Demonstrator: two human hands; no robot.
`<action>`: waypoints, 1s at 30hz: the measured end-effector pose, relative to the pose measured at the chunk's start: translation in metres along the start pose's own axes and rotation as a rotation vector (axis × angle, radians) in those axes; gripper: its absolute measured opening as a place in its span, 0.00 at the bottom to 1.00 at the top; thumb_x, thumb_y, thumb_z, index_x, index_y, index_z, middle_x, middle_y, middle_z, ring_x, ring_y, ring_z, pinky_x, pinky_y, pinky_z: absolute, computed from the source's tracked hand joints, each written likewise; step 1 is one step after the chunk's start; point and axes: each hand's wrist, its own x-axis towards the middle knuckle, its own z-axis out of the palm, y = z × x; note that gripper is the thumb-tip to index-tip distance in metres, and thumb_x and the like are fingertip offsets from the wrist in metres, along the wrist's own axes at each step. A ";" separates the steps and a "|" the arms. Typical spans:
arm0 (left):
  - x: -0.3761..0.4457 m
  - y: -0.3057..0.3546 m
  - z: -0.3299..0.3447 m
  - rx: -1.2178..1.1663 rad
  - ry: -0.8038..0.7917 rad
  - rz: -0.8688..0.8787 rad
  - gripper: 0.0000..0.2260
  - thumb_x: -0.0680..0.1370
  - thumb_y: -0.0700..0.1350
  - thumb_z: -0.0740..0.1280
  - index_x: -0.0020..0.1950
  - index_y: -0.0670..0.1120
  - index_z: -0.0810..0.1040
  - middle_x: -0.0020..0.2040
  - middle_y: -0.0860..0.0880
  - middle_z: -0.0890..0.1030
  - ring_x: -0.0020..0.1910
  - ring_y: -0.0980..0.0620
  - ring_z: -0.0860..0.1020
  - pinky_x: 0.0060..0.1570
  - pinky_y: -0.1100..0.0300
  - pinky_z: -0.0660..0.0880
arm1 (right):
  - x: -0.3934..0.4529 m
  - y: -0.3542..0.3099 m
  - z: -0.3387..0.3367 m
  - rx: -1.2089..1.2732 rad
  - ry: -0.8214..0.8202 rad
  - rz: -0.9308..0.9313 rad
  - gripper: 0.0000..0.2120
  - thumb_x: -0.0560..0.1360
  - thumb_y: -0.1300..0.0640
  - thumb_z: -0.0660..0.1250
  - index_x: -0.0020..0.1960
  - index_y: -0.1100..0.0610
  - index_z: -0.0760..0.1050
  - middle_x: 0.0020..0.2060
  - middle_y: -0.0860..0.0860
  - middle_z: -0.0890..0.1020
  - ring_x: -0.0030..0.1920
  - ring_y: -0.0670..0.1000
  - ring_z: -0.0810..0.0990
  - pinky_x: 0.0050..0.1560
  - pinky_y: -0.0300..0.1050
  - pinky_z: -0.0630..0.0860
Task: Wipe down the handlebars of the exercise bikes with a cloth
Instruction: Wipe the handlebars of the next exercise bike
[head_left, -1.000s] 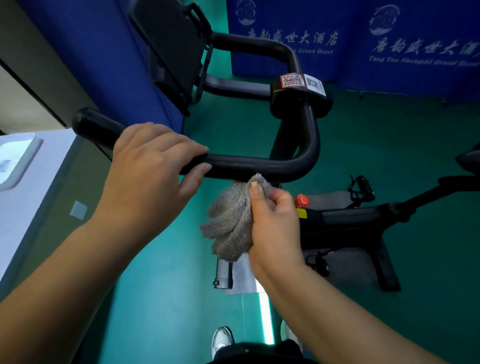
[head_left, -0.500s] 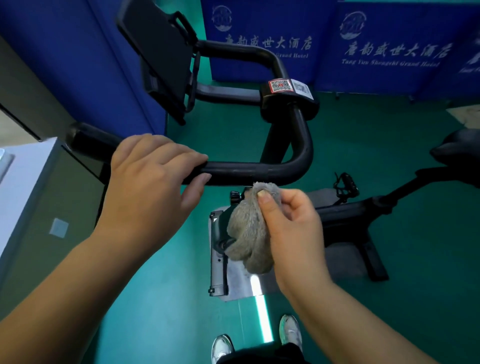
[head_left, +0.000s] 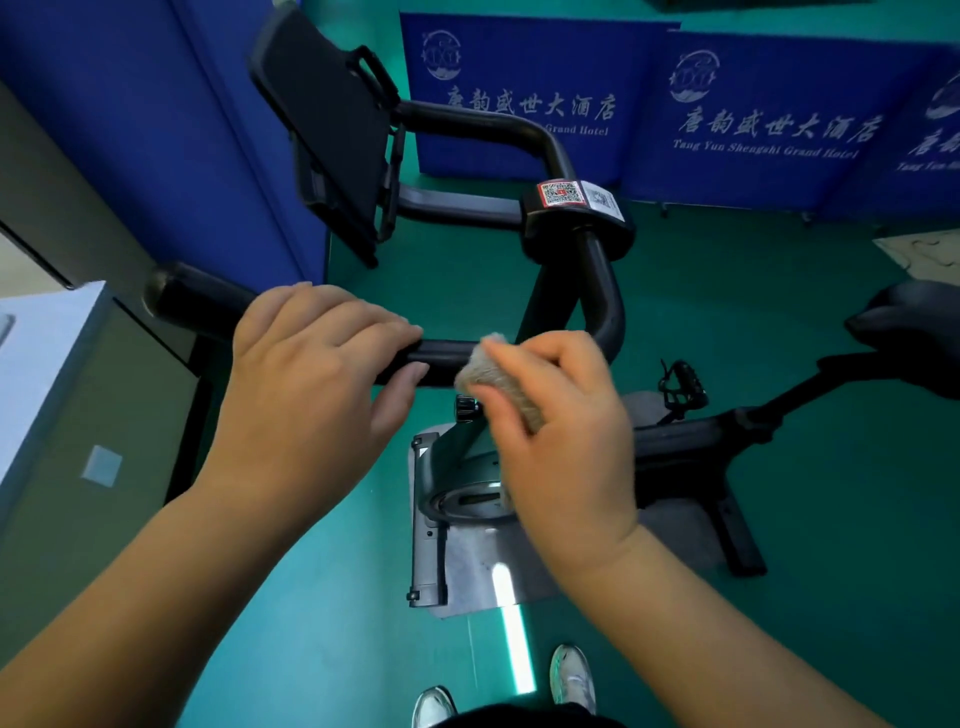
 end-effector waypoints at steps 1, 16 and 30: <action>-0.001 -0.001 0.000 -0.015 0.005 -0.001 0.11 0.76 0.51 0.65 0.52 0.47 0.83 0.49 0.51 0.83 0.52 0.46 0.78 0.60 0.50 0.65 | 0.002 0.005 -0.004 0.008 0.029 0.031 0.12 0.74 0.55 0.70 0.56 0.57 0.81 0.47 0.50 0.77 0.45 0.41 0.73 0.48 0.33 0.73; 0.003 -0.045 -0.034 0.014 0.027 -0.133 0.11 0.77 0.53 0.64 0.51 0.50 0.83 0.54 0.52 0.81 0.58 0.45 0.75 0.69 0.40 0.56 | 0.010 -0.046 0.037 0.031 -0.083 -0.114 0.11 0.75 0.57 0.67 0.54 0.59 0.80 0.47 0.53 0.78 0.43 0.52 0.77 0.44 0.51 0.77; 0.001 -0.043 -0.020 -0.053 0.138 -0.069 0.09 0.78 0.48 0.66 0.47 0.47 0.85 0.49 0.50 0.83 0.54 0.41 0.74 0.57 0.40 0.68 | 0.002 -0.022 0.019 -0.054 0.086 -0.022 0.10 0.72 0.59 0.72 0.54 0.58 0.82 0.46 0.51 0.80 0.44 0.45 0.76 0.46 0.40 0.78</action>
